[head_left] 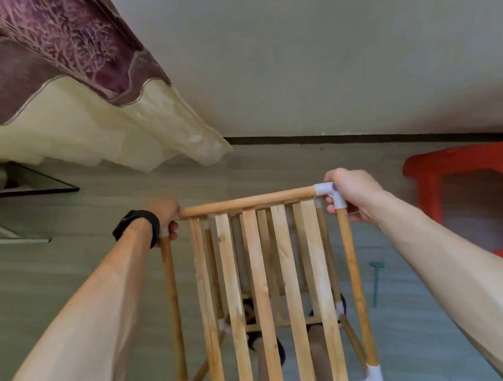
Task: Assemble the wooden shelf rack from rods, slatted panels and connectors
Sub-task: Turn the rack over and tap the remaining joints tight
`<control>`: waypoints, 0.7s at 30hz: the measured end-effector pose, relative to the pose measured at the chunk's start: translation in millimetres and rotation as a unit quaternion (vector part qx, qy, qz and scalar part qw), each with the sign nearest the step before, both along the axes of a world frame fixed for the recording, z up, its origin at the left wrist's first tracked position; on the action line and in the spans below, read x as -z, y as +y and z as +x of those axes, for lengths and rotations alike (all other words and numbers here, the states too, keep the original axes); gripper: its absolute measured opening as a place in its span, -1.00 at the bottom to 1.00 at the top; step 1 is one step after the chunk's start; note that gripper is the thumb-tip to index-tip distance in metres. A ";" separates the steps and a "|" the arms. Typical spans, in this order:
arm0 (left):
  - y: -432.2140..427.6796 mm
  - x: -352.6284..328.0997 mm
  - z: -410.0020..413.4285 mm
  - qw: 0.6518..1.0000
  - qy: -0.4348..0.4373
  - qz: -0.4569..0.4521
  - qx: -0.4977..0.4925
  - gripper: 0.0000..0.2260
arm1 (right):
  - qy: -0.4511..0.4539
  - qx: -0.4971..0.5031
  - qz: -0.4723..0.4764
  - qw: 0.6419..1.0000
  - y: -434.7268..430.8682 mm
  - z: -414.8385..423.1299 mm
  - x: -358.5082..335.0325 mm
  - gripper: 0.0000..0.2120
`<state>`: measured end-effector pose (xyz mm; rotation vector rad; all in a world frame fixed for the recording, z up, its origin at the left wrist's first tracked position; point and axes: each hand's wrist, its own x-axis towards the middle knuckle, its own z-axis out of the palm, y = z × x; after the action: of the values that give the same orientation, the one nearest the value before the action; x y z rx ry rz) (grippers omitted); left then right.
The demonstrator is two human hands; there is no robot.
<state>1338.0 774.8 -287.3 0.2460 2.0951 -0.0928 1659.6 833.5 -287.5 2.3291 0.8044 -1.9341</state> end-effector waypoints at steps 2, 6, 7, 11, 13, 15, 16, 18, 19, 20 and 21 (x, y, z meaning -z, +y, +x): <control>-1.8 1.8 4.0 1.000 0.004 0.012 -0.005 -0.81 | -0.031 -0.028 0.004 0.999 1.8 1.6 -0.7 -0.70; -5.9 6.8 3.0 0.999 -0.007 0.036 -0.018 -0.78 | -0.068 -0.072 -0.046 0.994 6.6 1.5 -12.1 -0.70; -6.2 6.3 2.4 0.999 -0.011 0.045 -0.020 -0.78 | -0.080 -0.079 -0.047 0.993 5.5 0.7 -15.6 -0.70; -8.6 6.0 3.1 0.998 -0.021 0.058 -0.012 -0.77 | -0.131 -0.086 -0.032 0.987 -6.4 -2.9 -21.4 -0.70; -10.1 5.2 3.5 0.998 -0.017 0.064 -0.001 -0.75 | -0.150 -0.079 -0.021 0.985 -9.0 -7.6 -22.1 -0.69; -10.3 3.8 5.4 0.997 -0.007 0.071 0.016 -0.72 | -0.179 -0.105 -0.007 0.978 -5.7 -11.4 -23.7 -0.67; -11.0 3.1 4.4 0.997 -0.003 0.074 0.022 -0.71 | -0.194 -0.126 0.003 0.973 -3.9 -14.8 -24.6 -0.67; -12.4 3.7 2.6 0.996 0.003 0.080 0.026 -0.70 | -0.224 -0.166 0.019 0.960 -1.7 -20.3 -26.2 -0.68; -12.7 5.5 1.6 0.996 0.003 0.085 0.021 -0.71 | -0.242 -0.183 0.028 0.952 -0.9 -22.5 -26.8 -0.68; -13.2 7.7 1.1 0.996 0.002 0.091 0.015 -0.73 | -0.265 -0.200 0.036 0.943 -0.4 -23.2 -26.0 -0.66; -13.6 9.4 1.4 0.995 -0.002 0.097 0.009 -0.74 | -0.291 -0.213 0.044 0.932 -0.2 -23.1 -25.8 -0.65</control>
<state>1339.4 761.2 -296.8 0.3809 2.0993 0.1013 1636.5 833.3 -261.7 2.3145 1.1982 -0.9798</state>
